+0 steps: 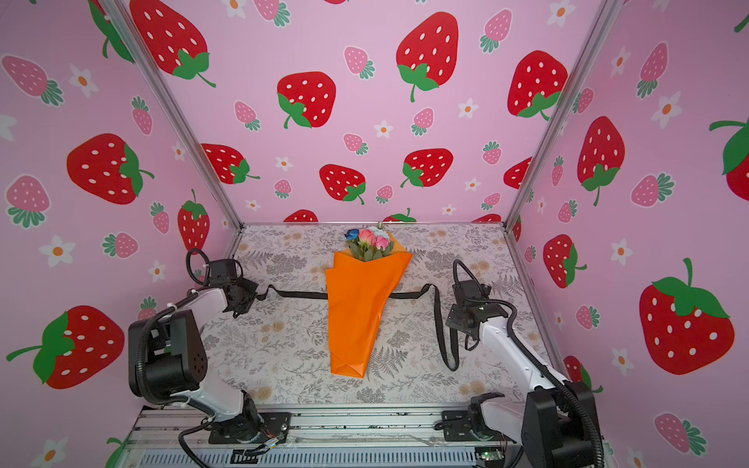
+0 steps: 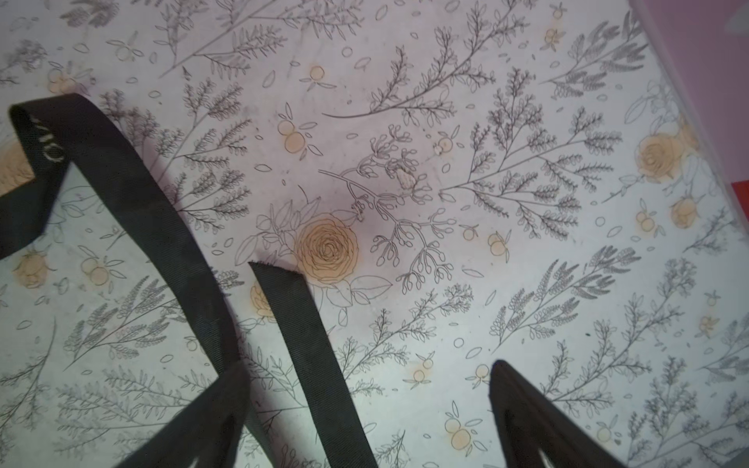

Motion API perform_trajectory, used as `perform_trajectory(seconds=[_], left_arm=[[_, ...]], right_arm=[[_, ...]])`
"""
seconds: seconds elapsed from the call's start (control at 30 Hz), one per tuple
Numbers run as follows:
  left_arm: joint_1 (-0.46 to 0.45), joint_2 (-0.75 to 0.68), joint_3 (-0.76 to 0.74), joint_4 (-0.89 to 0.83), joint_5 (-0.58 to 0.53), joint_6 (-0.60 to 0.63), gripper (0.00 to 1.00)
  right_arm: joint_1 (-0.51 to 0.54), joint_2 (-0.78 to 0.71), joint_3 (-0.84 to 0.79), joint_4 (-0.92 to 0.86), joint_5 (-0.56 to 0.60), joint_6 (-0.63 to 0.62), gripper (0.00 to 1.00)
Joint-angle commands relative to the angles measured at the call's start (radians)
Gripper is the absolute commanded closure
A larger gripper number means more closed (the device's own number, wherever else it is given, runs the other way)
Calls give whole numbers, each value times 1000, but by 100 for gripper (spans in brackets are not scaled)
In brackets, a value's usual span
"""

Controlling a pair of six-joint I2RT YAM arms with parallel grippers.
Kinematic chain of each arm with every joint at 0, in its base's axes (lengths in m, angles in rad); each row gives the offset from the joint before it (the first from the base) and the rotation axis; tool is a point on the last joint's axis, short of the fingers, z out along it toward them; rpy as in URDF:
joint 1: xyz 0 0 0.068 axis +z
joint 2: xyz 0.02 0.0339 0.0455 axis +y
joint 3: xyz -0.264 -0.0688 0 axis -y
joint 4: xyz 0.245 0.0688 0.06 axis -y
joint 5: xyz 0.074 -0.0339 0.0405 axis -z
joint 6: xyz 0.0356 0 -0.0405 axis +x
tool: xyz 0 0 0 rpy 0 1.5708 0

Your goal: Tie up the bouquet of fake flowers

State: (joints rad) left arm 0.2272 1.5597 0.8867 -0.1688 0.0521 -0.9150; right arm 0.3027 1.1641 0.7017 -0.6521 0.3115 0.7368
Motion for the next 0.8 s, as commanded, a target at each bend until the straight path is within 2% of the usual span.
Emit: perform_trajectory(seconds=[0.0, 0.2, 0.37, 0.77], left_arm=[[-61, -98, -33, 49, 11, 98, 100], [-152, -280, -141, 97, 2, 186, 100], [-196, -386, -210, 140, 43, 195, 100], [-281, -472, -226, 107, 26, 215, 100]], right_arm=[[-5, -16, -27, -38, -13, 27, 18], [-4, 18, -52, 10, -61, 21, 36], [11, 58, -67, 97, -124, 1, 42], [65, 143, -92, 150, -154, 38, 42]])
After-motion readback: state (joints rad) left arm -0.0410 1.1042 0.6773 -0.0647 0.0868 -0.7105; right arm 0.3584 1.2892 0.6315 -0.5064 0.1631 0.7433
